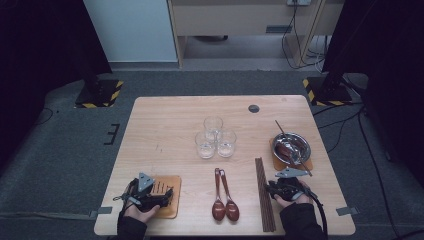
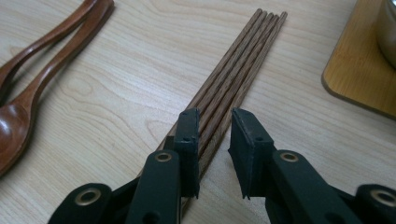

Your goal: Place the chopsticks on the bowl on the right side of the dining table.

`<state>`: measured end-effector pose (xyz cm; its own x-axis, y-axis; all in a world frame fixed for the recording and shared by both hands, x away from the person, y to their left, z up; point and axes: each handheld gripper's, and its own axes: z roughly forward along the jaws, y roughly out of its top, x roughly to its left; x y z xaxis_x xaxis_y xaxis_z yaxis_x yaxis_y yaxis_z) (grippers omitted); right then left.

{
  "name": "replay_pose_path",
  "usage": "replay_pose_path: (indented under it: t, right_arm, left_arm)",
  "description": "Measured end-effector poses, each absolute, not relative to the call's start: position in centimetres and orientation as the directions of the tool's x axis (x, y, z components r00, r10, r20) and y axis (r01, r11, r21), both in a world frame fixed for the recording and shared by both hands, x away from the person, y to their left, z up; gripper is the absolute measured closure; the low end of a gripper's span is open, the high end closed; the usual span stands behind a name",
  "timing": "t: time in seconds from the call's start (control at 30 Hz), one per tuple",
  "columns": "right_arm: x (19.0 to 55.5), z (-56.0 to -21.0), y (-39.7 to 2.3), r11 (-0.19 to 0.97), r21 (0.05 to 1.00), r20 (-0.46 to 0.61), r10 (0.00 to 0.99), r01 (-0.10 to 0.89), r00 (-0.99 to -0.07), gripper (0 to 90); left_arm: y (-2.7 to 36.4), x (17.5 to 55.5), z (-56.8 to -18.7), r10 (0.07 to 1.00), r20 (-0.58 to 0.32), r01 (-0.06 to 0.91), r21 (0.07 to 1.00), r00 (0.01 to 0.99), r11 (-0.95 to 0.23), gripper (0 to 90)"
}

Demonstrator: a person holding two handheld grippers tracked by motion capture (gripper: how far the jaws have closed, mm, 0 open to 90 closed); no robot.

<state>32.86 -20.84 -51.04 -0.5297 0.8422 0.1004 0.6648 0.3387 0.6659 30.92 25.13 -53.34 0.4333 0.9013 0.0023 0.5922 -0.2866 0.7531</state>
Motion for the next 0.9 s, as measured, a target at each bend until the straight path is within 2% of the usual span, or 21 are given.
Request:
replay_pose_path:
  t: [0.47,0.9]
  right_arm:
    - [33.1,-51.8,-21.1,0.361,0.642,0.094,0.838,0.677,-0.537,76.7]
    - [33.1,-51.7,-22.0,0.347,0.626,0.082,0.861,0.699,-0.501,82.7]
  left_arm:
    - [25.1,30.9,-53.3,0.901,0.003,0.592,0.753,0.434,-0.287,3.6]
    - [25.1,30.9,-53.3,0.901,0.002,0.592,0.753,0.433,-0.287,3.5]
